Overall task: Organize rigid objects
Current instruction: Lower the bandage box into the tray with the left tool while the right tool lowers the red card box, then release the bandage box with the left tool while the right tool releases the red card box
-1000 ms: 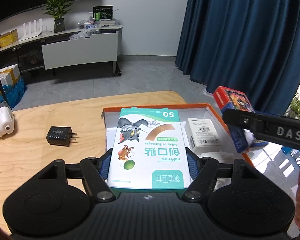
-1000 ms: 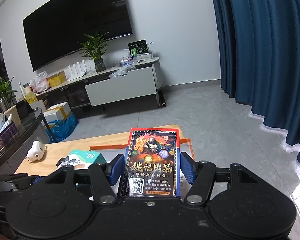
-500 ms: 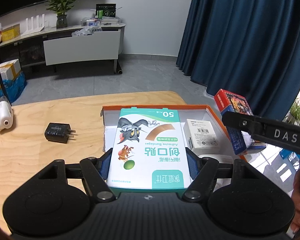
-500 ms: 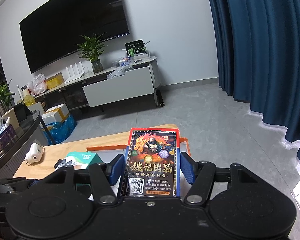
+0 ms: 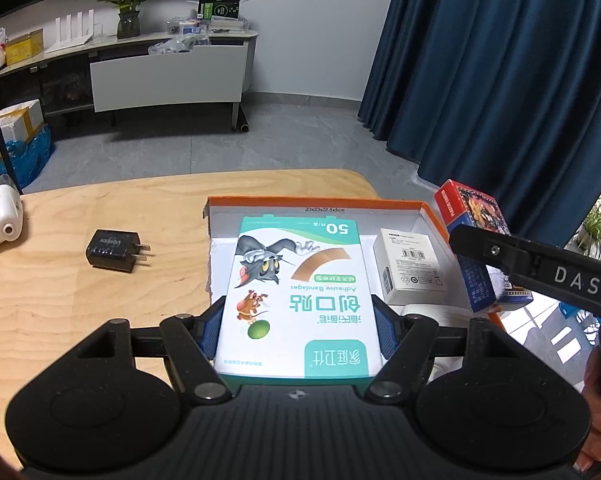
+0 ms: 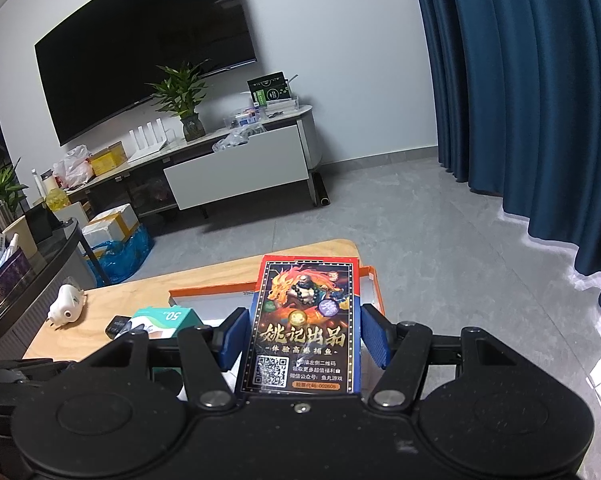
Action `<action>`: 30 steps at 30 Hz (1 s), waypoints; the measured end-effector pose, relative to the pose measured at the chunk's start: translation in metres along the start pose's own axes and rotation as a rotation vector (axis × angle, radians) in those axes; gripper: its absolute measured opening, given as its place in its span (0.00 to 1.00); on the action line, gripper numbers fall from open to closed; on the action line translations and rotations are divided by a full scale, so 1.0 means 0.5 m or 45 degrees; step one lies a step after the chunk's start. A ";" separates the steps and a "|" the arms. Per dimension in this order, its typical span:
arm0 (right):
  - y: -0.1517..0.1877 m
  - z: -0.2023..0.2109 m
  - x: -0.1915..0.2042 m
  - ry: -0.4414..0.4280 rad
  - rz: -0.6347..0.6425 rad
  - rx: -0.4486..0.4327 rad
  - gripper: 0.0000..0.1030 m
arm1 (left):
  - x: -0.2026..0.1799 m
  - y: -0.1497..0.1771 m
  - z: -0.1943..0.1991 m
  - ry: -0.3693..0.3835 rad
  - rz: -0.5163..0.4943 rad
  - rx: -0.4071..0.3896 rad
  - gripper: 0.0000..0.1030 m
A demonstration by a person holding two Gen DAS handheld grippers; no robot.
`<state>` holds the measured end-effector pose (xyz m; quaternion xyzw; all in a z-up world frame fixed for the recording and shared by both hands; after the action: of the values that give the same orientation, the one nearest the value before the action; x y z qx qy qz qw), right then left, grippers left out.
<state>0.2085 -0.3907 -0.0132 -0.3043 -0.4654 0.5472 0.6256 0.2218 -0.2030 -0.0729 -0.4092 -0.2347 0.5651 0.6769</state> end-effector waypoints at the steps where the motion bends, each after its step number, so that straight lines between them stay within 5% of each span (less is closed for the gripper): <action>1: 0.001 -0.001 0.000 0.001 -0.003 0.002 0.71 | -0.003 -0.001 0.000 0.003 -0.007 0.001 0.70; 30: 0.013 -0.020 -0.010 -0.006 -0.059 0.033 0.71 | -0.014 -0.012 -0.035 0.013 -0.044 0.034 0.70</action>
<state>0.2153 -0.3928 -0.0243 -0.2840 -0.4667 0.5392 0.6409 0.2372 -0.2147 -0.0767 -0.3989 -0.2308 0.5541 0.6932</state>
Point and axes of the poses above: each gripper's, at about its wrist camera, not at the fingertips, and z roughly against the way its jaws point, x to its left, y to its underside, the point moved 9 cm from there along -z, roughly the way its jaws point, and after that the axes turned 9 degrees about -x, right-handed, at the moved point
